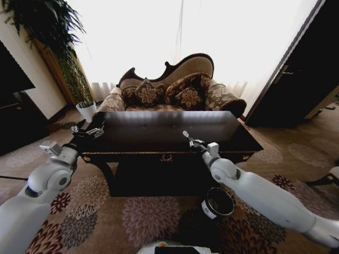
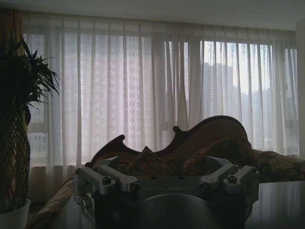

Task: Move to the front of the table and place the trash on the table into the trash bin.

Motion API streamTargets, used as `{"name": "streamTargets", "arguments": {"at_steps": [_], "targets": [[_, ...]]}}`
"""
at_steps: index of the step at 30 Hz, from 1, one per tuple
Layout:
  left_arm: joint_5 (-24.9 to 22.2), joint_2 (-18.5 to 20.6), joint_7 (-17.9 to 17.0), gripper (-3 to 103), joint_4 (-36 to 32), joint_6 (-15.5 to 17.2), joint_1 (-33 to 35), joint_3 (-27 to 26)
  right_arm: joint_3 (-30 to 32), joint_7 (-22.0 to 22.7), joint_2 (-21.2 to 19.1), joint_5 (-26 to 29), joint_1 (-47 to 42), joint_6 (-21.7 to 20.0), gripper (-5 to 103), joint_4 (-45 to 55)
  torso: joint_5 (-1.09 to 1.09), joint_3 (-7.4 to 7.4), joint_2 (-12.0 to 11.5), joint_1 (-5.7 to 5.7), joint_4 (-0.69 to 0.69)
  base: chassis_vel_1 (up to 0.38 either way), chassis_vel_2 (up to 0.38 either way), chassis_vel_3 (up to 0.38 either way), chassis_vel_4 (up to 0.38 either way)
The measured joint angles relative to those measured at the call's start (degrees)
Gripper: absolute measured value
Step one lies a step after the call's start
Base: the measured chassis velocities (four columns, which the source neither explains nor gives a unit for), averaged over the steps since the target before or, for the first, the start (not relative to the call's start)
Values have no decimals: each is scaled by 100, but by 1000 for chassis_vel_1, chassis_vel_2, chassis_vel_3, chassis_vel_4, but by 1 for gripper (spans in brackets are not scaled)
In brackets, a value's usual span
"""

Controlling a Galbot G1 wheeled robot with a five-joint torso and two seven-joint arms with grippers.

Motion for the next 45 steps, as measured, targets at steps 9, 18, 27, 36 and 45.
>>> {"name": "streamTargets", "arguments": {"at_steps": [9,18,27,36,45], "targets": [[0,0,3,100,0,0,0,0,2119,-19,469,-473,-2378,124,0,678,-2,-1,1,-1,2,0,0,0,0],[0,0,0,100,0,0,0,0,3650,-592,1667,-1581,-4395,632,0,825,-1,-1,2,-2,1,0,0,0,0],[0,0,0,100,0,0,0,0,3831,-1008,2734,-2226,-5001,1453,0,-240,-5,-1,2,-2,1,0,0,0,0],[0,0,-2,100,0,0,0,0,3522,-1325,3840,-2579,-3916,1938,0,-2644,0,0,1,-1,2,0,0,0,0],[0,0,-2,100,-1,0,0,0,3272,-1442,3862,-2373,-3016,2100,0,-4279,-1,0,1,-1,1,0,0,0,0]]}}
